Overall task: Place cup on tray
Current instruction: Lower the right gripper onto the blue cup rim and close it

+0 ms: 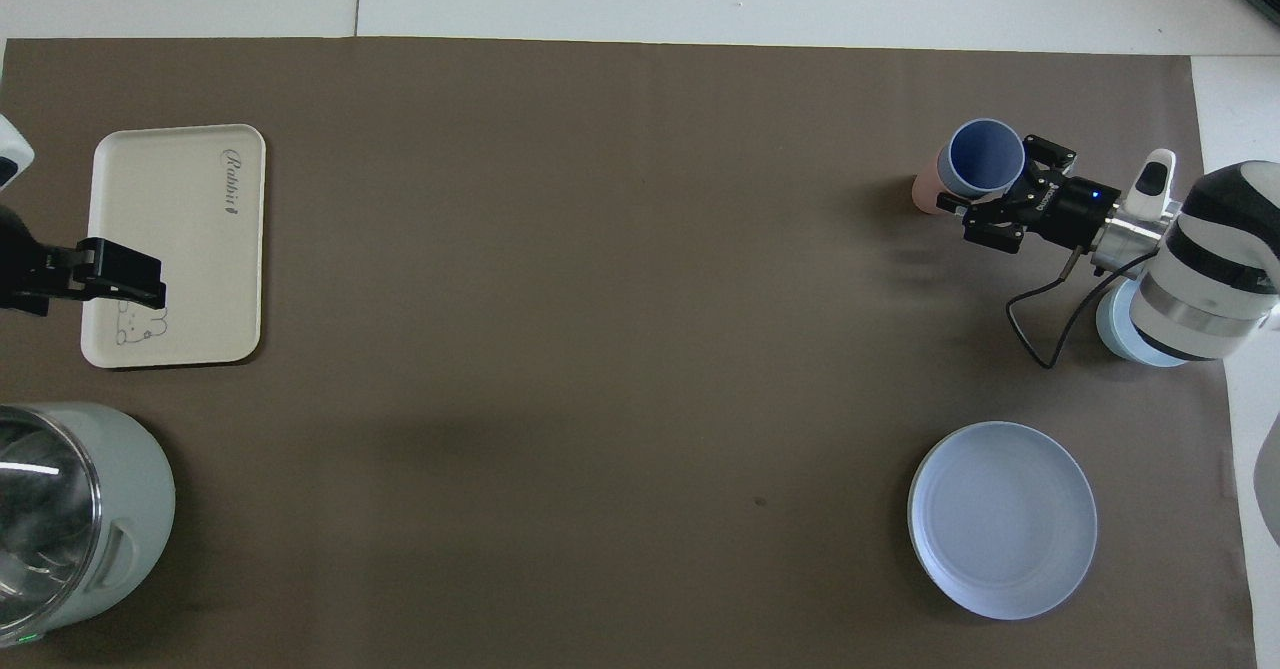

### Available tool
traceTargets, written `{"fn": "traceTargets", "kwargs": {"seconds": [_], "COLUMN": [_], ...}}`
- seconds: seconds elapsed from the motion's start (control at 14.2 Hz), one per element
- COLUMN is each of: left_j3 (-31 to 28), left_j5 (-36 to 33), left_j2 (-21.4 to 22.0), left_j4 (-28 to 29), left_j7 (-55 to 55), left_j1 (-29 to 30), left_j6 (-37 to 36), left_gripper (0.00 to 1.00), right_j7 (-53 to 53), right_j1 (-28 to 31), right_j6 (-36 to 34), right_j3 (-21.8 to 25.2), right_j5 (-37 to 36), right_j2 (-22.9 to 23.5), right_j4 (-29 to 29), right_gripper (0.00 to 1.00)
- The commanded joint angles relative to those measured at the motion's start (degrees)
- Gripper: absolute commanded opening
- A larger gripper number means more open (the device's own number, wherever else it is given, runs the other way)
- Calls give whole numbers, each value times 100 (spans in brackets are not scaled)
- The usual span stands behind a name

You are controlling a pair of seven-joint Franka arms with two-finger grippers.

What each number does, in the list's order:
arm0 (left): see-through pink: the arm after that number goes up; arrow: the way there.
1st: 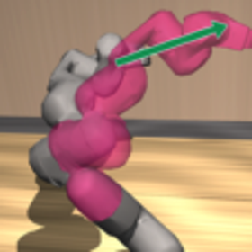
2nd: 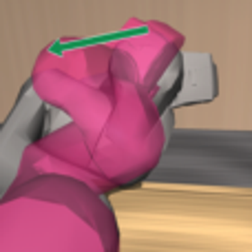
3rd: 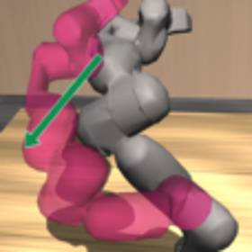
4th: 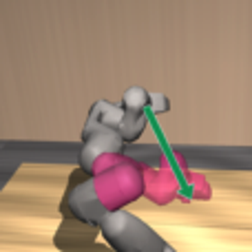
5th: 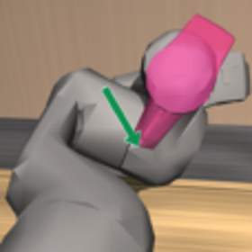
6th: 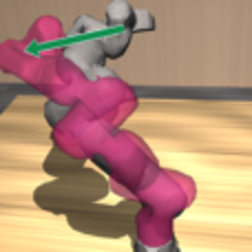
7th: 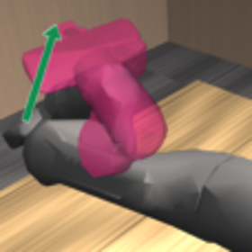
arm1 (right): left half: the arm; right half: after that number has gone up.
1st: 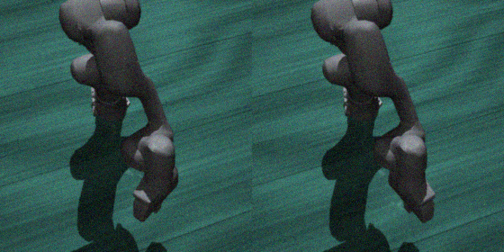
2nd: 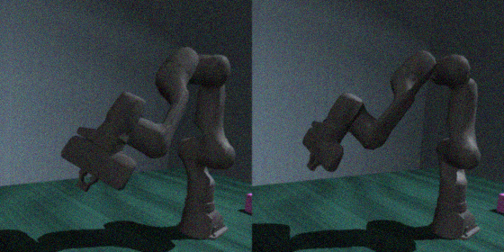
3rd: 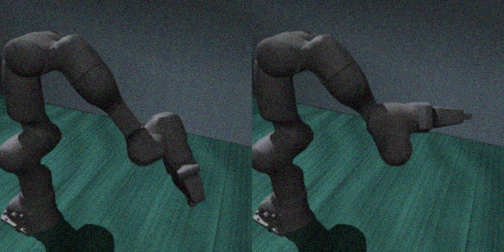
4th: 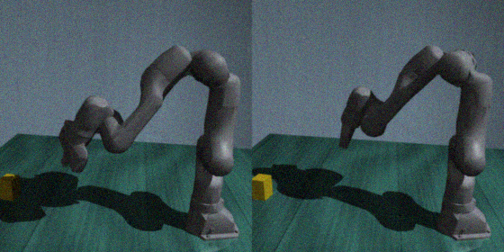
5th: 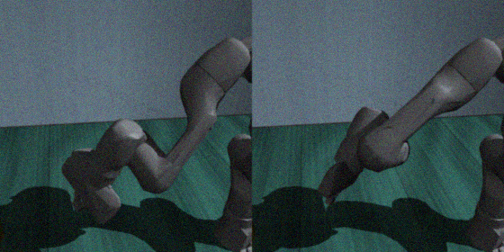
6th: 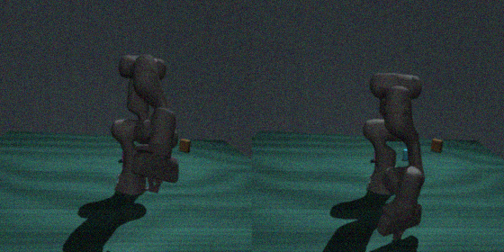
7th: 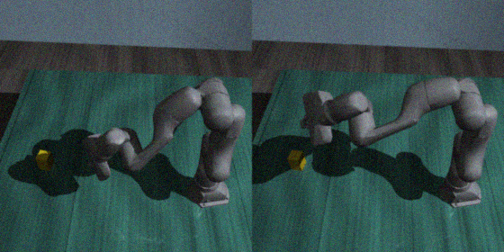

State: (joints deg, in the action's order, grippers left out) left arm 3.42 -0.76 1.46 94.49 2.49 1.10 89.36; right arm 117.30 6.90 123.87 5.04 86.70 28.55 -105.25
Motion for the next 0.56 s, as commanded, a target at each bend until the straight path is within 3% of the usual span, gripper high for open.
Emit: {"fn": "traceTargets", "kwargs": {"seconds": [0.0, 0.21, 0.28, 0.35, 0.42, 0.49], "left_j3": [1, 1, 1, 1, 1, 1], "left_j5": [-12, -12, -12, -12, -12, -12], "left_j2": [188, 188, 179, 188, 179, 179], "left_j4": [202, 202, 202, 202, 202, 202], "left_j7": [-47, -56, -56, -47, -56, -56], "left_j1": [4, 13, 13, 13, 13, 13], "left_j6": [38, 55, 47, 29, 38, 47], "left_gripper": [100, 100, 100, 100, 100, 100], "right_j7": [179, 276, 293, 398, 381, 242], "right_j1": [-58, -58, -58, -58, -66, -66], "right_j6": [128, 155, 155, 155, 163, 163], "right_j3": [-21, -21, -21, -21, -21, -21], "right_j5": [242, 242, 242, 242, 242, 242], "right_j2": [19, 19, 19, 11, 2, 2], "right_j4": [-40, -49, -40, -5, 30, 22], "right_gripper": [100, 100, 85, 33, 0, 0]}}
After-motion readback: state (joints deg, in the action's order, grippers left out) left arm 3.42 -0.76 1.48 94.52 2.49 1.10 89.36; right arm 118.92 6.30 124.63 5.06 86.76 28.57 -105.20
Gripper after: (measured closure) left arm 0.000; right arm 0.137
